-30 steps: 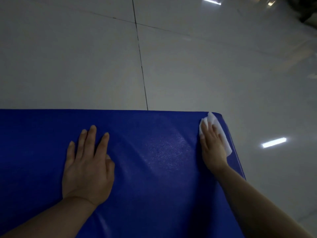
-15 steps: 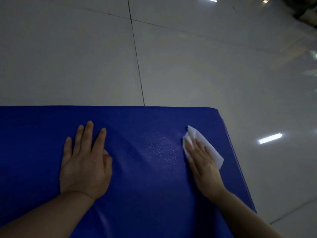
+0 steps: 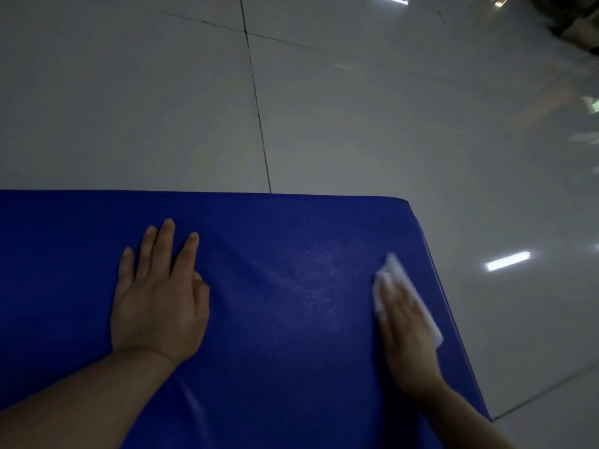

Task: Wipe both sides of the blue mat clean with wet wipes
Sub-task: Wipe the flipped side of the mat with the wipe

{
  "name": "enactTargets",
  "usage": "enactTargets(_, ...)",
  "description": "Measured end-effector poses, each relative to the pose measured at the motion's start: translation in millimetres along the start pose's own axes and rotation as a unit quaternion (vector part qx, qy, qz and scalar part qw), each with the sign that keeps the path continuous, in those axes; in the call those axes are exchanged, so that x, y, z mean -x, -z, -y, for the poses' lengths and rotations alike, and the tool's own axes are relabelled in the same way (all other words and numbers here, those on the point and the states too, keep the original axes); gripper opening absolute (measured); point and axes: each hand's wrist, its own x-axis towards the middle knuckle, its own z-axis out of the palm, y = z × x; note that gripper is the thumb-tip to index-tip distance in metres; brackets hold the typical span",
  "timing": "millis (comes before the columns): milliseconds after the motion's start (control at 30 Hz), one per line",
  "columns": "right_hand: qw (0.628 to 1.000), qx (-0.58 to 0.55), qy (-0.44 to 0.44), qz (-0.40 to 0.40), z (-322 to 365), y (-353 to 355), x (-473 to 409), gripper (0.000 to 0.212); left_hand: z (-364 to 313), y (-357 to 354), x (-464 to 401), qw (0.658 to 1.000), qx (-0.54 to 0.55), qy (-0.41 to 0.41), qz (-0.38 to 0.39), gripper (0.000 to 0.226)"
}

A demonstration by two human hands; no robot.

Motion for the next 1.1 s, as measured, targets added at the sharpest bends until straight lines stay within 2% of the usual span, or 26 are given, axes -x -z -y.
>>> enactTargets(67,0.989,-0.006,-0.148,-0.011,-15.8,6.9,-10.1,0.054,-0.2,-0.2,-0.3,1.000,0.005,0.005,-0.002,0.059)
enactTargets(133,0.981,0.004,-0.196,0.002,-15.4,5.1,-15.1,0.053,-0.9,-0.3,-1.0,1.000,0.005,0.005,-0.003,0.059)
enactTargets(233,0.983,0.025,-0.181,-0.012,-4.6,2.3,-13.3,0.061,-1.3,1.2,-0.5,1.000,0.006,0.009,-0.009,0.061)
enactTargets(433,0.977,0.043,-0.209,-0.013,-3.7,1.5,-16.2,0.054,-5.0,8.3,2.7,0.997,0.077,0.019,-0.021,0.059)
enactTargets(567,0.975,0.053,-0.217,-0.008,-4.2,3.1,-16.0,0.053,-8.0,18.2,53.8,0.994,0.111,0.005,-0.004,0.045)
enactTargets(700,0.974,0.063,-0.219,0.008,-1.7,4.9,-13.3,0.054,-32.8,8.6,116.5,0.995,0.068,-0.044,0.050,0.052)
enactTargets(833,0.972,0.075,-0.221,0.022,-1.7,7.6,-16.5,0.052,-35.1,1.4,112.6,0.997,0.010,-0.052,0.063,0.057)
enactTargets(900,0.984,0.059,-0.165,0.015,12.0,4.1,-2.6,0.051,-34.0,2.1,111.3,0.996,0.012,-0.053,0.064,0.057)
enactTargets(967,0.999,0.021,-0.039,0.021,40.7,-6.0,29.1,0.052,-35.1,2.1,113.2,0.997,0.007,-0.056,0.057,0.058)
enactTargets(1033,0.996,0.000,0.068,0.057,53.7,-10.5,58.2,0.051,-36.1,3.1,113.0,0.997,0.009,-0.058,0.053,0.057)
enactTargets(1100,0.995,-0.001,0.092,0.029,34.4,-5.4,57.4,0.050,-34.5,3.5,112.4,0.997,0.012,-0.061,0.046,0.057)
